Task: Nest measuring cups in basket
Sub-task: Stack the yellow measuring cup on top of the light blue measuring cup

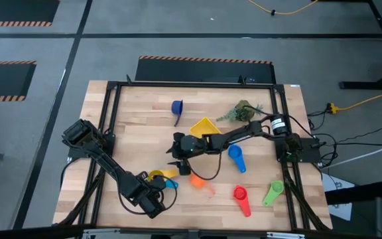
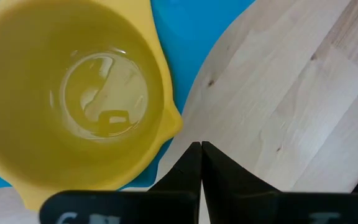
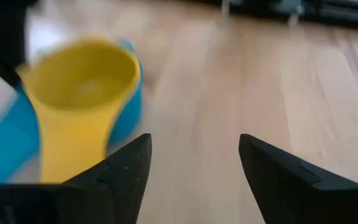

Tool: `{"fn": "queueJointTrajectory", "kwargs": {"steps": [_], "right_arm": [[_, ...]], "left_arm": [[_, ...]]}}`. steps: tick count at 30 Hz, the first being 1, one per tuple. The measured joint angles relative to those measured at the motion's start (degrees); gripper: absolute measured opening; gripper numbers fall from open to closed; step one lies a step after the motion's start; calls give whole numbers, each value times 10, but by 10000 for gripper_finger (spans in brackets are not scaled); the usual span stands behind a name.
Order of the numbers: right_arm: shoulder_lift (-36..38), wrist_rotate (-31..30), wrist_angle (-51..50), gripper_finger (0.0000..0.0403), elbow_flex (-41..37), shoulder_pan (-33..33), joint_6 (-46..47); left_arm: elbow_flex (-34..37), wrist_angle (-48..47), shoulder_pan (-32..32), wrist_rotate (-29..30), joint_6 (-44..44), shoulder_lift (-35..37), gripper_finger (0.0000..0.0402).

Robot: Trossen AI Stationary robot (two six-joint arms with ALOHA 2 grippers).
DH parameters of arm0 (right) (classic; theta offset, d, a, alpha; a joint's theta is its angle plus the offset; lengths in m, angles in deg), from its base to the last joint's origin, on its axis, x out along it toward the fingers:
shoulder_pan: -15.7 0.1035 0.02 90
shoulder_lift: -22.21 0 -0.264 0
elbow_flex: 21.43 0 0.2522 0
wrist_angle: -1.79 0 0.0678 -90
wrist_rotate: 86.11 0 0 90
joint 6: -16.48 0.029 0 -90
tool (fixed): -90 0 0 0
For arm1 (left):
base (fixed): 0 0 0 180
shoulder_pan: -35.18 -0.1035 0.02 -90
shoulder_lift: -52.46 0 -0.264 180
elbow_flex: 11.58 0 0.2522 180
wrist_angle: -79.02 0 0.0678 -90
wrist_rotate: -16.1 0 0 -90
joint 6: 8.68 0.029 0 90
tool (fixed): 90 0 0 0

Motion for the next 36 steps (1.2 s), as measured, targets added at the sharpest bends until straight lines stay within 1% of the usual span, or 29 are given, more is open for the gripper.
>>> {"fn": "queueJointTrajectory", "kwargs": {"steps": [5,10,21,29,33,36], "right_arm": [[-16,1,0,248,0,4,13],[-27,28,-2,248,0,19,16],[-27,29,27,248,0,54,14],[-27,28,36,248,0,55,15],[-28,28,36,248,0,55,14],[-27,29,35,248,0,54,15]], "left_arm": [[0,2,0,0,0,0,1],[0,2,-2,0,0,0,4],[0,7,-23,1,1,0,1],[0,7,-44,5,1,0,1],[0,7,-45,5,16,1,2],[0,4,-39,-8,16,4,1]]}}
